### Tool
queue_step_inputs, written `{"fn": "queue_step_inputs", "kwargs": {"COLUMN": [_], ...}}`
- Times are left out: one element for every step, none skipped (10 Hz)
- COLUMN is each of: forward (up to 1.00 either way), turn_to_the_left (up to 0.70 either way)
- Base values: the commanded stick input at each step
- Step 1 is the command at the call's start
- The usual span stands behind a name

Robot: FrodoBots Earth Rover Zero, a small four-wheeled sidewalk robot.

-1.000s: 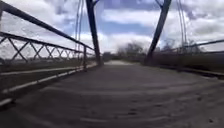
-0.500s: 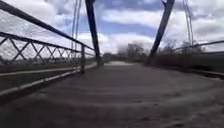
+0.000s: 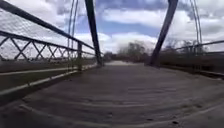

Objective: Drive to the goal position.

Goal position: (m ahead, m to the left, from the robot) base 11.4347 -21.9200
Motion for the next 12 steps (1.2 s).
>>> {"fn": "queue_step_inputs", "kwargs": {"forward": [0.96,0.97,0.96,0.95,0.96,0.96,0.95,0.96,0.95,0.95,0.96,0.96], "turn_to_the_left": [0.00,0.00,0.00,0.00,0.00,0.00,0.00,-0.02,-0.01,0.00,0.00,0.00]}}
